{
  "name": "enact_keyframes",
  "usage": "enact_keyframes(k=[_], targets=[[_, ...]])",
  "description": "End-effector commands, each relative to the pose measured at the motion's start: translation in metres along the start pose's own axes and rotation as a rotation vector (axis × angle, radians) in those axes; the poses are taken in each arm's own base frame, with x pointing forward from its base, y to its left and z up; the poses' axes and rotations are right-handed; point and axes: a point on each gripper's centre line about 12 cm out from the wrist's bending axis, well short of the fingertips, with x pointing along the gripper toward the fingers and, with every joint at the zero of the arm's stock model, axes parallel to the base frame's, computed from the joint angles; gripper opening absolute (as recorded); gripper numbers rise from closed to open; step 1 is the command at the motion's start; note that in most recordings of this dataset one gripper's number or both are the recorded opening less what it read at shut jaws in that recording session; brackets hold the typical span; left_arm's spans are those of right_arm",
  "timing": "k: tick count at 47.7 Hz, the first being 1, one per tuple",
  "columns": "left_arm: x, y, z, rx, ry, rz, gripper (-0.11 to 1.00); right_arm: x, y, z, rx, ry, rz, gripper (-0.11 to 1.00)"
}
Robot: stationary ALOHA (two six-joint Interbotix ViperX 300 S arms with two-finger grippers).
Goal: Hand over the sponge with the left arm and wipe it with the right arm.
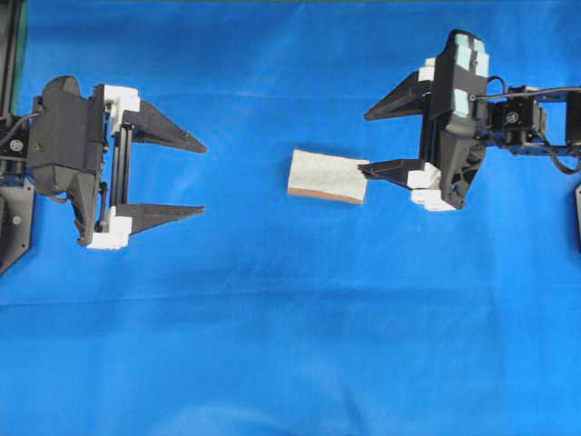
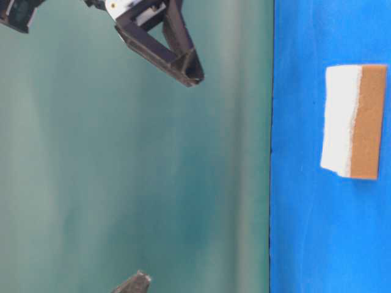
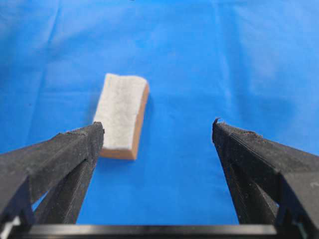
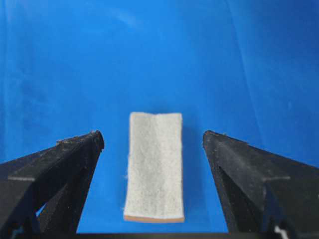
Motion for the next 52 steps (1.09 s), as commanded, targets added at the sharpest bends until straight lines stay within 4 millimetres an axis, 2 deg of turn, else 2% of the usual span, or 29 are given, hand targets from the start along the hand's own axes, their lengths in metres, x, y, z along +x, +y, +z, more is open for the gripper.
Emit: enact_keyframes(k=[1, 17, 26, 32, 40, 46, 52], targets=[[-0.008, 0.0, 0.011, 0.002, -0.043, 0.001, 0.87, -0.015, 0.001, 0.013, -0.002, -0.049, 0.004, 0.74], [-0.058, 0.001, 0.02, 0.002, -0.098, 0.002, 0.87, -0.084, 0.0, 0.012, -0.002, -0.148, 0.001, 0.74], [-0.086, 0.0, 0.019, 0.004, -0.089, -0.002, 0.87, -0.131, 0.0, 0.003, 0.001, -0.2, -0.003, 0.74], [-0.102, 0.0, 0.014, 0.006, -0.094, -0.003, 0.87, -0.152, -0.001, -0.008, 0.001, -0.235, -0.005, 0.74], [-0.118, -0.001, -0.003, 0.003, -0.111, -0.003, 0.87, -0.169, -0.002, -0.034, 0.007, -0.243, -0.006, 0.74], [-0.125, -0.002, -0.019, 0.0, -0.119, -0.002, 0.87, -0.167, -0.002, -0.057, 0.019, -0.228, -0.004, 0.74], [-0.128, -0.003, -0.034, -0.005, -0.114, -0.003, 0.87, -0.159, -0.002, -0.071, 0.039, -0.224, 0.005, 0.73]])
